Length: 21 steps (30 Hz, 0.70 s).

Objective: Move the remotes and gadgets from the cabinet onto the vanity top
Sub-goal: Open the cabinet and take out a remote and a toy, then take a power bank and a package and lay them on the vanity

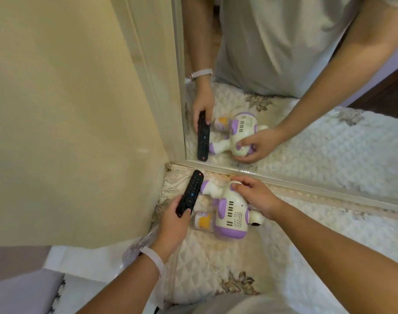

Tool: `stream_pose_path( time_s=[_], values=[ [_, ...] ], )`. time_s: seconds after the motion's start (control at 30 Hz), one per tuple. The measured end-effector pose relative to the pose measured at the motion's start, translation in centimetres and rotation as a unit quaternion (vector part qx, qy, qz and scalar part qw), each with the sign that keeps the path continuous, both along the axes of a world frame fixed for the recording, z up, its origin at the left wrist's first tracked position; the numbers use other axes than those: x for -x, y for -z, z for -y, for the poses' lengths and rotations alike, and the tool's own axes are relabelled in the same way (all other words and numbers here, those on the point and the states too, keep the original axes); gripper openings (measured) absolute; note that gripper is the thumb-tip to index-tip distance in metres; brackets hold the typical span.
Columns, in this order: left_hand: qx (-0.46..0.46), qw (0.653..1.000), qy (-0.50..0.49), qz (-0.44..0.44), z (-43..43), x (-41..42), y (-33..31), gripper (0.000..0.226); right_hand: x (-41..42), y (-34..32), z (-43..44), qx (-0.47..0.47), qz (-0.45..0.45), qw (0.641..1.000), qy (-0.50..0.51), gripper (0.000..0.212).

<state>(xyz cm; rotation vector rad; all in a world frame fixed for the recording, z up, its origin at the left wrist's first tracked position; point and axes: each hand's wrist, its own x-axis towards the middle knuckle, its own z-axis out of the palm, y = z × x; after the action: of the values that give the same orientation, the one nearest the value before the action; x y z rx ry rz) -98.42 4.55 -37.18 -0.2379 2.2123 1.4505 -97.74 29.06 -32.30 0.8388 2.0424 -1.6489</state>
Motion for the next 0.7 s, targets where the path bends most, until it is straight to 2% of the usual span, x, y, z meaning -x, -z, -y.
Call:
stream_pose_path(
  time_s=[0.17,0.3,0.4,0.53,0.7],
  values=[
    [0.093,0.993,0.043,-0.065,0.5,-0.7,-0.8,0.038,-0.5,-0.8,-0.1,-0.097,-0.031,0.992,-0.075,0.028],
    [0.142,0.983,0.061,-0.098,1.2,-1.9,-1.3,0.036,-1.6,-1.4,0.2,-0.195,-0.093,0.964,-0.155,0.034],
    [0.159,0.980,0.059,-0.106,1.6,-3.5,-1.9,0.036,-3.0,-2.1,0.1,-0.241,-0.148,0.938,-0.199,0.033],
    [0.200,0.963,0.080,-0.161,1.3,-6.0,-4.1,0.037,-5.3,-3.7,-0.3,-0.284,-0.188,0.904,-0.258,0.034],
    [0.266,0.930,0.067,-0.245,0.1,-10.9,-9.0,0.040,-8.4,-6.8,-0.9,-0.342,-0.261,0.836,-0.341,0.040]
  ],
)
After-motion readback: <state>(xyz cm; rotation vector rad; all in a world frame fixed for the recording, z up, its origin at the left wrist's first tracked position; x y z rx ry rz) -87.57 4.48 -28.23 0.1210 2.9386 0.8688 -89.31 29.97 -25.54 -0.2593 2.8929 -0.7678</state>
